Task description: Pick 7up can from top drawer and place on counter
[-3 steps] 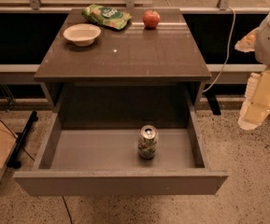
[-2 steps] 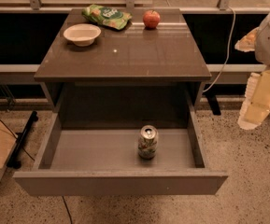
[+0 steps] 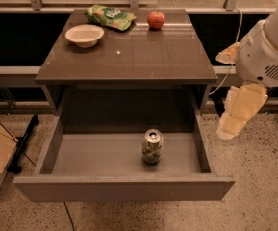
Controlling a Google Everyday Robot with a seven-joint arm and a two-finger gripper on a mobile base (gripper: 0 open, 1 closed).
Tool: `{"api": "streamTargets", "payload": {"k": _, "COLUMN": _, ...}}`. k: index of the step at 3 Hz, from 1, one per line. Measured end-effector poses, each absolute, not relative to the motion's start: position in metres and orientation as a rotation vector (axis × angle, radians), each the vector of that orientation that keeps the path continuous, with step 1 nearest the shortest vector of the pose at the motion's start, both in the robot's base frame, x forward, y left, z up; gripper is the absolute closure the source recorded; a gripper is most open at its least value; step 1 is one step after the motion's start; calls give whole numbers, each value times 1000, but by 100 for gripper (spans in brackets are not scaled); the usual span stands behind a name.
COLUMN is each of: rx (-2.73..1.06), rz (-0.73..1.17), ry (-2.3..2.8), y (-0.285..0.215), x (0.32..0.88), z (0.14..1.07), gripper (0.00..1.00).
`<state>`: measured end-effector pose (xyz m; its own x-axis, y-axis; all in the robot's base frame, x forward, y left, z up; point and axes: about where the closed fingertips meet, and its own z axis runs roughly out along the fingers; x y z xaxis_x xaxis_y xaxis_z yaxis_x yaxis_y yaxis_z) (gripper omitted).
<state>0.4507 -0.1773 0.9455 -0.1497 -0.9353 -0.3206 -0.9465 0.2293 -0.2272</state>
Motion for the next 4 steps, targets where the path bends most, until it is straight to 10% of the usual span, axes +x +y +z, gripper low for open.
{"api": "streamTargets", "payload": {"k": 4, "rx": -1652, "rz": 377, "ry": 1974, "y": -102, "x": 489, "z": 840, "gripper": 0}}
